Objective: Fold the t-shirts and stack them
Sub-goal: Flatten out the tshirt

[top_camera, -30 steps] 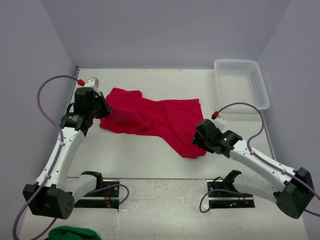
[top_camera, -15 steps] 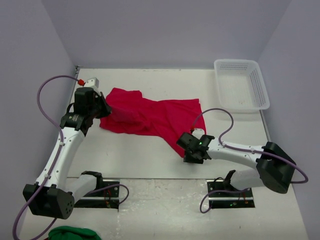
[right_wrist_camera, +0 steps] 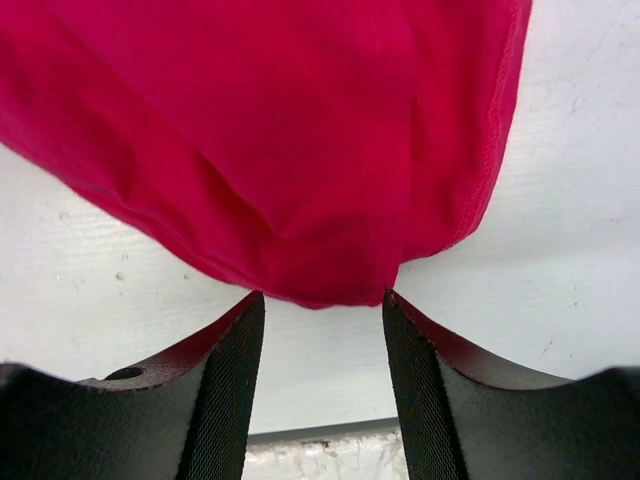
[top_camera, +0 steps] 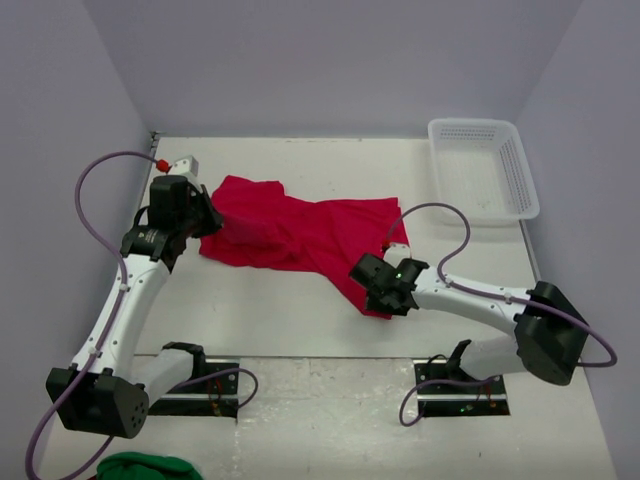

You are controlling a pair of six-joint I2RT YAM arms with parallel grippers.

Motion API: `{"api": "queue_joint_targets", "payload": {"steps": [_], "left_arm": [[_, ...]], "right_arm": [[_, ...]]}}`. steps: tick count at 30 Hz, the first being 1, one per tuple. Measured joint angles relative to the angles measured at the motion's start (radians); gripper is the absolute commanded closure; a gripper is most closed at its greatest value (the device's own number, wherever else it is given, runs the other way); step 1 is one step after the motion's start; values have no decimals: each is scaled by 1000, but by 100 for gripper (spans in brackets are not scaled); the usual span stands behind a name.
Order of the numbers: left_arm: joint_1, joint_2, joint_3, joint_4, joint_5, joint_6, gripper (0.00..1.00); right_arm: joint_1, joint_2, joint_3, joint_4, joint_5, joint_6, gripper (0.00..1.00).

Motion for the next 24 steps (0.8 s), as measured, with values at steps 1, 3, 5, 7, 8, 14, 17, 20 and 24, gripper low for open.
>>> {"api": "queue_joint_targets", "payload": {"steps": [1, 3, 5, 7, 8, 14, 17, 20, 24], "left_arm": [[0, 0, -2, 0, 0, 0, 100], [0, 0, -2, -1, 0, 0, 100], [0, 0, -2, 0, 0, 0, 100], [0, 0, -2, -1, 0, 1, 100], [0, 0, -2, -1, -1, 1, 100], [0, 0, -2, -2, -1, 2, 100], [0, 0, -2, -2, -1, 5, 100], [0, 0, -2, -2, 0, 8, 100], [0, 0, -2, -5, 0, 8, 100]], "right_arm": [[-6, 7, 9, -2, 8, -5, 48], [-17, 20, 18, -4, 18, -10, 48], [-25, 27, 19, -6, 21, -15, 48], [-26, 26, 19, -8, 21, -15, 48], [-26, 26, 18, -7, 20, -15, 48], [-26, 19, -45, 14, 11, -1, 48], [-26, 13, -84, 29, 2, 6, 47], [-25, 21, -95, 46, -8, 7, 48], [-25, 57, -86, 72, -11, 6, 48]]}}
